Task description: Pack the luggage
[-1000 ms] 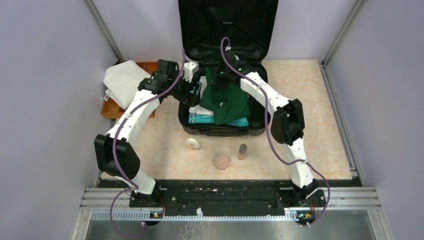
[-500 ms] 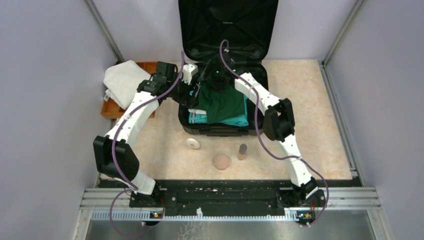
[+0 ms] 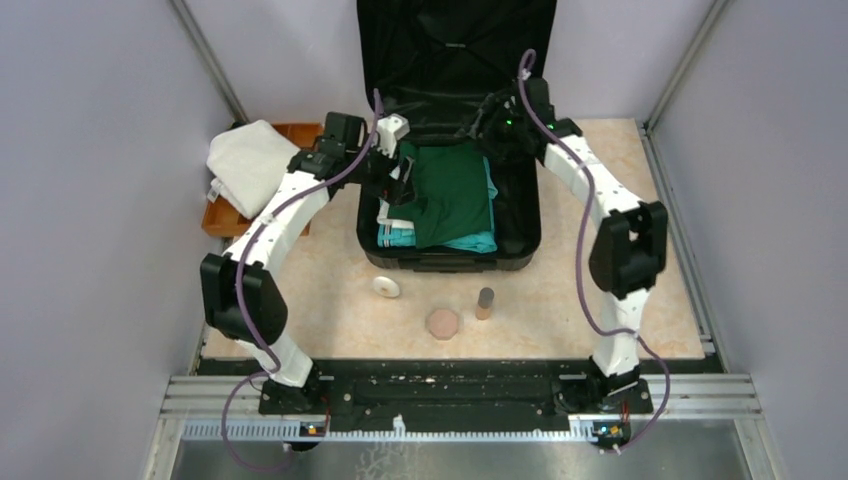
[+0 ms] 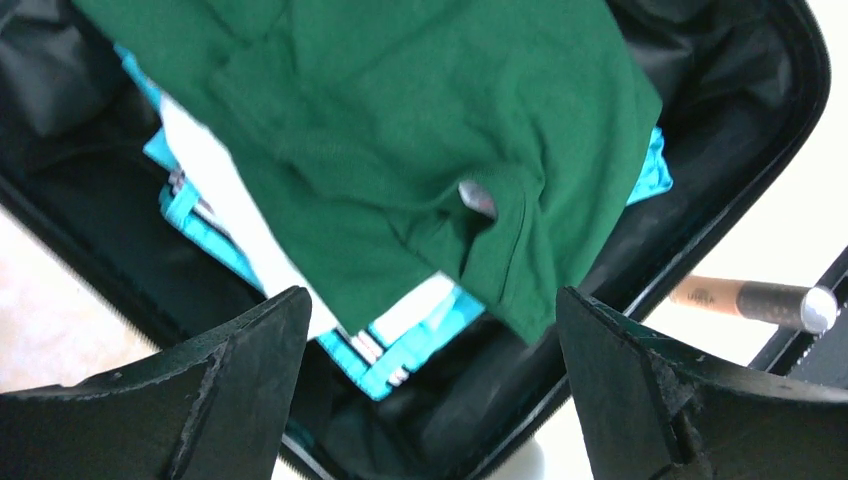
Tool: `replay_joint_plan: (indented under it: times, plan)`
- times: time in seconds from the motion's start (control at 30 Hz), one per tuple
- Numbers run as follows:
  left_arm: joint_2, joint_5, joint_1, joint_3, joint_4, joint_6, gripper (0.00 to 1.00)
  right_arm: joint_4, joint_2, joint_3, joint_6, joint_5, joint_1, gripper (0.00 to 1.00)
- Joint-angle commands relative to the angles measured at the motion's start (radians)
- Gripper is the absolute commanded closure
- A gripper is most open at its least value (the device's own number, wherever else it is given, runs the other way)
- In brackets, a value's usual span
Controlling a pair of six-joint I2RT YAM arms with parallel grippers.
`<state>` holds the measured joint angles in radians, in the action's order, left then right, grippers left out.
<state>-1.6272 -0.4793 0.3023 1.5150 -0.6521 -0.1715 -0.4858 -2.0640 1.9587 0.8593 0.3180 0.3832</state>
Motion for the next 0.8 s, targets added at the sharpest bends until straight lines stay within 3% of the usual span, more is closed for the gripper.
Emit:
replay_joint_plan:
  times: [0.0,0.1,0.2,0.33,0.53,0.77]
  plan:
    - [-0.069,0.009,0.053,0.064,0.138,0.057,0.02,0.174,0.182,-0.275,-0.035,0.099,0.001,0.49]
    - [-0.163,0.071,0.086,0.095,0.178,0.061,0.02,0.308,0.238,-0.464,0.008,0.161,0.004,0.65]
    - [-0.268,0.21,0.103,0.149,0.173,0.04,0.02,0.388,0.229,-0.546,0.037,0.196,0.026,0.74]
    - [-0.34,0.403,0.093,0.206,0.1,0.024,0.02,0.353,0.191,-0.511,-0.001,0.183,0.082,0.77]
    - [-0.219,0.569,0.077,0.035,0.224,-0.048,0.02,0.343,0.12,-0.463,0.005,0.19,0.118,0.78]
    - [-0.138,0.598,0.066,0.019,0.292,-0.071,0.02,0.347,0.07,-0.48,0.017,0.177,0.133,0.79]
